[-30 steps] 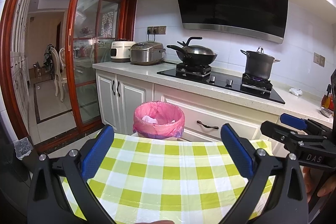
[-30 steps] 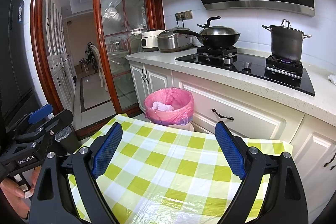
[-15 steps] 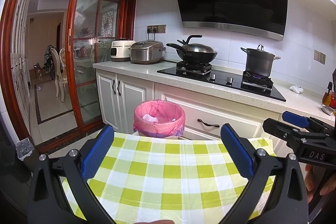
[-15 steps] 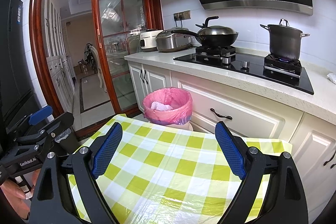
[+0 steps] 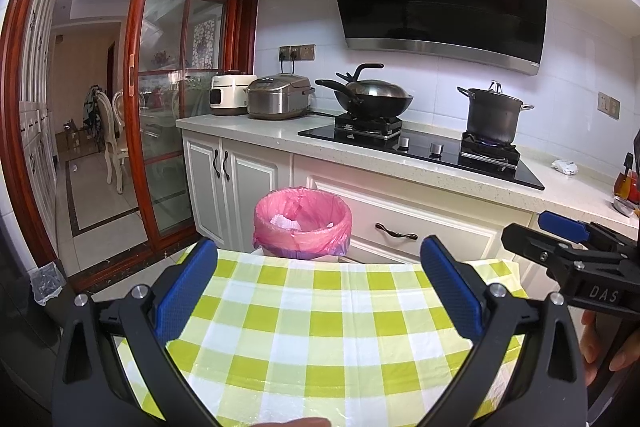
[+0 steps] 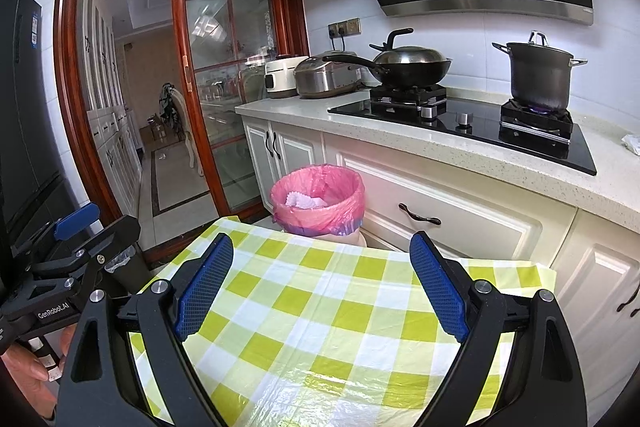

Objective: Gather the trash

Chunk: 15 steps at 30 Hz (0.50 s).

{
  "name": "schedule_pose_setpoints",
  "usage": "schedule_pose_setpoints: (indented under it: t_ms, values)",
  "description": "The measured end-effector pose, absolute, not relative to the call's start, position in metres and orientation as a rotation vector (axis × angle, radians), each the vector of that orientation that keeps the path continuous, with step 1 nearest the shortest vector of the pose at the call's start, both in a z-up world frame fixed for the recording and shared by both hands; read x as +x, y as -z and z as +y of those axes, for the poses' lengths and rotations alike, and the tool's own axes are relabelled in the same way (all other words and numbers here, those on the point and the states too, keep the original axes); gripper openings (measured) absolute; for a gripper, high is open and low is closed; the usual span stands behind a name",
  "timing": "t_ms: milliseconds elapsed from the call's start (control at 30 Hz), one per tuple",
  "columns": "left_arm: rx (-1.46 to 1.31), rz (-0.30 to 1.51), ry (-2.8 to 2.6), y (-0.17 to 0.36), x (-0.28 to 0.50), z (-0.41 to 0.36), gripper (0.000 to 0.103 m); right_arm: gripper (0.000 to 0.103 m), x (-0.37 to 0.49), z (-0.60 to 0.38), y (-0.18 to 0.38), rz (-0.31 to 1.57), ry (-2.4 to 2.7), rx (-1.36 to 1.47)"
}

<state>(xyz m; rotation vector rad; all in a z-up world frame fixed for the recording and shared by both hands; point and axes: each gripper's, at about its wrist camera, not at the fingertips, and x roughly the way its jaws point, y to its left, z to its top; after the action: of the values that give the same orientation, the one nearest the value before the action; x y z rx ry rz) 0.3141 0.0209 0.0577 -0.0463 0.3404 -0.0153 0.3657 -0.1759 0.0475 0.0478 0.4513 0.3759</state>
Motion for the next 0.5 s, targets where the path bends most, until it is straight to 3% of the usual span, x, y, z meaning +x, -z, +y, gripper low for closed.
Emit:
schedule_pose_setpoints:
  t_ms: [500]
  values:
    - [-0.047,0.342,0.019,-0.0565,0.3126,0.0201,0.098,0.085,0.3648,-0.1775,-0.0453,0.454,-0.374,0.05]
